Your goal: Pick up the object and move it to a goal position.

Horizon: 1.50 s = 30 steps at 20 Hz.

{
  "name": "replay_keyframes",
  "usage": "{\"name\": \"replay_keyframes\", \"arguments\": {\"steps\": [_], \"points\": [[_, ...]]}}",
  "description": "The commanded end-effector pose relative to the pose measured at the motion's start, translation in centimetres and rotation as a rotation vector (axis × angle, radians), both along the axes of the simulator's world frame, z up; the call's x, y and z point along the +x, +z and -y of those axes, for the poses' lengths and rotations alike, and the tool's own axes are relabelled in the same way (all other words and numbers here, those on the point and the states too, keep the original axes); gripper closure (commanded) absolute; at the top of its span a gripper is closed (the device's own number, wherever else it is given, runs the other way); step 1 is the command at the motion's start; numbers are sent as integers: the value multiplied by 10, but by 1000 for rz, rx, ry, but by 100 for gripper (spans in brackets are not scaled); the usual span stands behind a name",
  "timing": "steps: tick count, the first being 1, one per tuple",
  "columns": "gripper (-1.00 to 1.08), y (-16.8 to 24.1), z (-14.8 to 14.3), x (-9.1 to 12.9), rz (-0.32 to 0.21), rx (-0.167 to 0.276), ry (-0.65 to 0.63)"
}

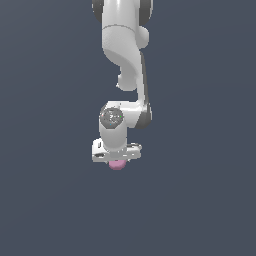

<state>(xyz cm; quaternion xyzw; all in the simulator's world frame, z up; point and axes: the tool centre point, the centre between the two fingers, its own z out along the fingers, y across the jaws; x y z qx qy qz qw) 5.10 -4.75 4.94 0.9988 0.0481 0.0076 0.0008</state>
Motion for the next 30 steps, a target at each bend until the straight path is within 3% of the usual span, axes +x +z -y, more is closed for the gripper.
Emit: {"name": "replay_keyframes", "arguments": {"steps": [1,14,30], "points": [[108,-9,0,-5,-15,1,0],[108,35,-7,3,-1,0,0],[108,198,-37,19,-9,0,0]]}}
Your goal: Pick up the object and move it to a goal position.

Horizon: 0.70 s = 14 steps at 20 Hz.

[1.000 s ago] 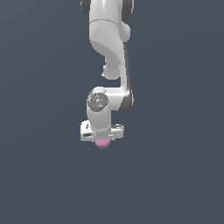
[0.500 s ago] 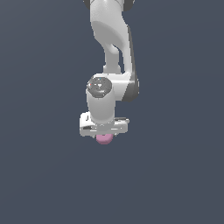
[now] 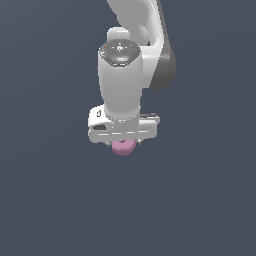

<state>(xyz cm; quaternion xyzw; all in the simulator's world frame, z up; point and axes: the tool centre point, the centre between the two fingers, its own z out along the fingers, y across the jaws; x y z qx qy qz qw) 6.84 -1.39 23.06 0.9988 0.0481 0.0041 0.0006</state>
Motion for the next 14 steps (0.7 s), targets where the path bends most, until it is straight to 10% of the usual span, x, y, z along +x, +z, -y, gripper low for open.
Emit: {"name": "replay_keyframes", "arguments": {"steps": [1,14], "points": [[108,28,-5,3,-2,0,0],[108,140,-26,19,-7,1,0]]}}
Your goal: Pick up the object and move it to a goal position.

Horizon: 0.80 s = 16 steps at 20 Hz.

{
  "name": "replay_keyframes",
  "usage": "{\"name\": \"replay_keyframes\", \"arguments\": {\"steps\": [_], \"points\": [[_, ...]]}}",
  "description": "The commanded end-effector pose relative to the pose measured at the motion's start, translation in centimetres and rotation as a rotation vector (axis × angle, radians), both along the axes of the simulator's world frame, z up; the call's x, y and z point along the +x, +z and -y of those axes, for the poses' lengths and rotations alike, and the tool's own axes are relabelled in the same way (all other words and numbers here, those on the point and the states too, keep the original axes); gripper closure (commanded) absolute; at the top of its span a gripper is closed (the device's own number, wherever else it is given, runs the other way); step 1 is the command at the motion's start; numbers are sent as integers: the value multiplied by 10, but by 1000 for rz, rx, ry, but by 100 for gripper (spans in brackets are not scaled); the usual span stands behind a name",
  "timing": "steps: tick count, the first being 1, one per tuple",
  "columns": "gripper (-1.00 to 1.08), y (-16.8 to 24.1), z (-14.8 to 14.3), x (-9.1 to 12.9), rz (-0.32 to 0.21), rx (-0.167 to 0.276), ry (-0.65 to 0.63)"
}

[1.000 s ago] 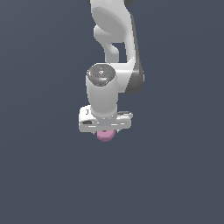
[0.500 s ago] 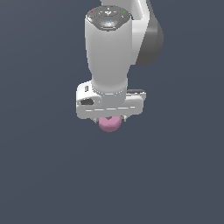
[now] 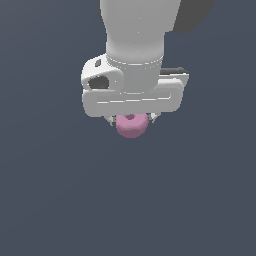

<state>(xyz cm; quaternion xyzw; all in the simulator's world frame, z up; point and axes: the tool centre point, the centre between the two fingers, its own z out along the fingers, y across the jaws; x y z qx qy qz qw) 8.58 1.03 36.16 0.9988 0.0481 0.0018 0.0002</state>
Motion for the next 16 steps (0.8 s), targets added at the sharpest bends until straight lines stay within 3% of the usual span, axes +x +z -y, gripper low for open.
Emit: {"name": "replay_keyframes", "arguments": {"steps": [1,16], "points": [[108,14,-3,2,-2,0,0],[108,45,-8,9,-3,0,0]]}}
